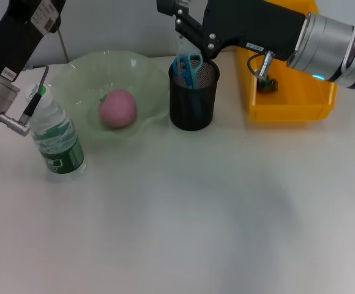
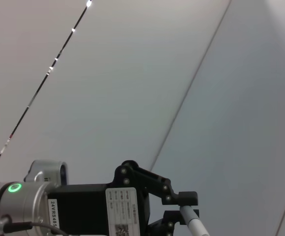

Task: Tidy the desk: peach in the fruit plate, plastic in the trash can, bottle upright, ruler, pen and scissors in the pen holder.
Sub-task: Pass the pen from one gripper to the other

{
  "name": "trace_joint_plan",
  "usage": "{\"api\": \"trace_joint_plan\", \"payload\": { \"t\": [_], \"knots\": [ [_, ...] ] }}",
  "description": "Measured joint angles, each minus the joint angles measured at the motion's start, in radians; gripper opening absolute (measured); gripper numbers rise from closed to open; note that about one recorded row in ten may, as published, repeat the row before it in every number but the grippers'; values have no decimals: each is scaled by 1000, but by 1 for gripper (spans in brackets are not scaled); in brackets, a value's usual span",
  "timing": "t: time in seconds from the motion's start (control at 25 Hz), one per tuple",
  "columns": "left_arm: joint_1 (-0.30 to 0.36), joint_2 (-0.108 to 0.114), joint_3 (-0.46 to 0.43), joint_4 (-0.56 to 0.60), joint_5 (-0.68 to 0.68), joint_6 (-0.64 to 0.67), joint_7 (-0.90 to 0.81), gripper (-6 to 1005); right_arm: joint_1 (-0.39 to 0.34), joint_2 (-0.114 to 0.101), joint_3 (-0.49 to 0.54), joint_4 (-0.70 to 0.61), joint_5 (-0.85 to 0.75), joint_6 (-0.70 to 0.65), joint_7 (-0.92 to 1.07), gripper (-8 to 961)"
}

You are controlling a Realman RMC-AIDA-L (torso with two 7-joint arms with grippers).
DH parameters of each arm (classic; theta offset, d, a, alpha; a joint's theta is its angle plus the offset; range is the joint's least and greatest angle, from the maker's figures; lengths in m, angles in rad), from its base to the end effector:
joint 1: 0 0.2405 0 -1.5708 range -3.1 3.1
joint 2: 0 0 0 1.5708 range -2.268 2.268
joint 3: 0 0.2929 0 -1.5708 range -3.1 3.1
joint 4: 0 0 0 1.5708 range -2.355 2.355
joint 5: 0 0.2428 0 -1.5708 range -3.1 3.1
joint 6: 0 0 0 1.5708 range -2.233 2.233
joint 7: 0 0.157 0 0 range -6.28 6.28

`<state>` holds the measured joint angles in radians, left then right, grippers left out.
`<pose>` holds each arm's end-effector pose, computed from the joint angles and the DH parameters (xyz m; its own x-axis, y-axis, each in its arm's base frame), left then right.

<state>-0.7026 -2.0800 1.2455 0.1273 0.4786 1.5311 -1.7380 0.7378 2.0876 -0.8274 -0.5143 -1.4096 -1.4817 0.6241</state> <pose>-0.2239 0.4305 -0.0265 -0.3332 0.4926 0.8039 0.5809 -0.5643 0.5865 0.1758 0.4484 -0.0202 0.6510 0.4983 -0.5726 0.0352 -0.7734 -0.6330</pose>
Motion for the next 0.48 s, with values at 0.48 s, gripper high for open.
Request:
{"api": "trace_joint_plan", "payload": {
  "t": [0.48],
  "knots": [
    [0,1,10,3,-1,-1,-2,190,1,0,-14,14,18,2,0,146]
  ]
}}
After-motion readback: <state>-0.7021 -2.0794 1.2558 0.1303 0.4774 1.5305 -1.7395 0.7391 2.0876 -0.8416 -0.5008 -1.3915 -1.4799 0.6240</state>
